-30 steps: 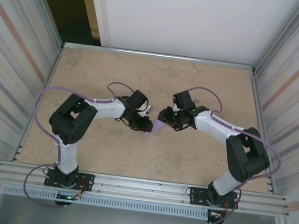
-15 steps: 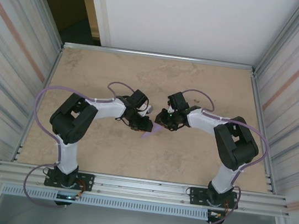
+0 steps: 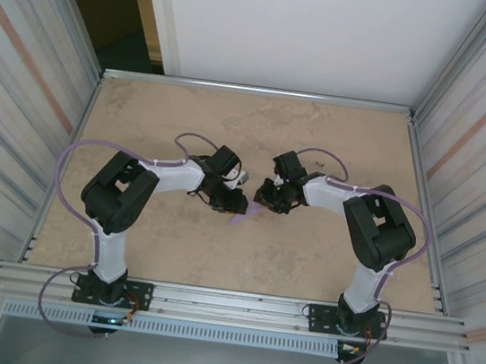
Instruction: Fold a paper plane with a square sheet of paper (pick it up from the middle)
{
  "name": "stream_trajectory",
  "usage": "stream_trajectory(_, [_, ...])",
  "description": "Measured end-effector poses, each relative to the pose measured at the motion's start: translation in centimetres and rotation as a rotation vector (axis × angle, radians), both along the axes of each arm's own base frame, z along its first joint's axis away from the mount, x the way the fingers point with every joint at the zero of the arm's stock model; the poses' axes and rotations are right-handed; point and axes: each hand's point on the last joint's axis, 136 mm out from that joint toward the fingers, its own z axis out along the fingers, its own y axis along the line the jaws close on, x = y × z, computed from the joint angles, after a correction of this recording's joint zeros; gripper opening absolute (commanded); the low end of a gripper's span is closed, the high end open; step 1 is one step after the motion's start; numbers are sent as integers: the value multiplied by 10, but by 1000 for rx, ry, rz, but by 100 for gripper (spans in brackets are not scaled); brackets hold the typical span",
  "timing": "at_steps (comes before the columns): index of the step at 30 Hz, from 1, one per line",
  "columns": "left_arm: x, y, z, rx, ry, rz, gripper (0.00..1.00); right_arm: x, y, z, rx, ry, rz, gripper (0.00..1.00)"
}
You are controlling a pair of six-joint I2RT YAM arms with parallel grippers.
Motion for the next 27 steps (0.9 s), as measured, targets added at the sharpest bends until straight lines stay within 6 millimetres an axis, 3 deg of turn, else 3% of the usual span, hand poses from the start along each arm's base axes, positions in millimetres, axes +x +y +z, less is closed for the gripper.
stream_trajectory(13, [1,0,3,-8,0,2,28,0,-1,-3,-3,7,-1,19])
stream_trajectory(19, [4,11,22,7,-37,28,35,0,-1,-4,-4,10,-3,19])
stream_trajectory(23, [13,12,48,-25,-96,54,28,0,-1,-4,-4,10,-3,18])
stream_trajectory(27, [12,6,52,-59,-87,51,18,1,-3,-5,-2,13,-6,18])
